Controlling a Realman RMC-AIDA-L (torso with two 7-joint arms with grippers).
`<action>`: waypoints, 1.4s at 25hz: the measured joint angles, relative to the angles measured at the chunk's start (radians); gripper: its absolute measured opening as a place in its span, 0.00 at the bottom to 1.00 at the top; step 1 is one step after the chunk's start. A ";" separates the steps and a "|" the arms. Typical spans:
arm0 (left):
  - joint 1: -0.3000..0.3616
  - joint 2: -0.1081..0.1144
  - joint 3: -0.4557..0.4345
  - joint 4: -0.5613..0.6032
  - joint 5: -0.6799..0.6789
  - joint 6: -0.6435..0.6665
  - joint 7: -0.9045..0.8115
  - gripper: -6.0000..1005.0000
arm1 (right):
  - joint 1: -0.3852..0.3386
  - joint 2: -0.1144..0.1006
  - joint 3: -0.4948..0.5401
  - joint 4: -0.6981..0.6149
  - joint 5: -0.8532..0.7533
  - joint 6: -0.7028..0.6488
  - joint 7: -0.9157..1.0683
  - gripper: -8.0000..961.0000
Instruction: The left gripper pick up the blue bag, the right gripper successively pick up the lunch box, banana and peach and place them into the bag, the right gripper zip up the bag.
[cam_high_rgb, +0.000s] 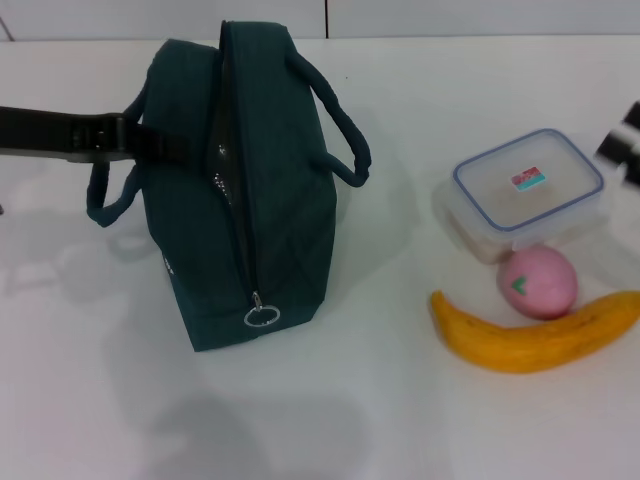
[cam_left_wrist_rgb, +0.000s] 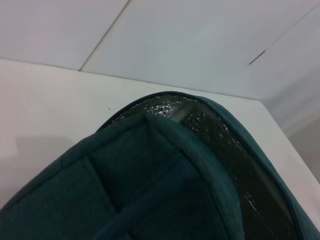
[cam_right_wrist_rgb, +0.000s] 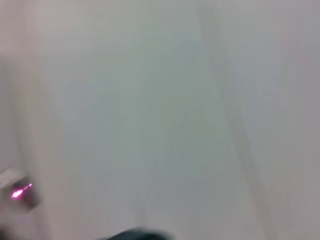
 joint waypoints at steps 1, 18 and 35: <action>0.001 -0.001 0.000 -0.002 0.002 0.000 0.000 0.10 | 0.003 0.001 0.015 0.003 0.002 0.021 0.038 0.84; -0.011 0.005 0.004 -0.014 -0.001 0.002 -0.001 0.04 | 0.122 -0.008 0.028 0.190 0.036 0.510 0.417 0.84; -0.016 0.004 0.004 -0.018 -0.001 0.004 0.001 0.04 | 0.160 0.004 -0.015 0.248 0.026 0.531 0.484 0.83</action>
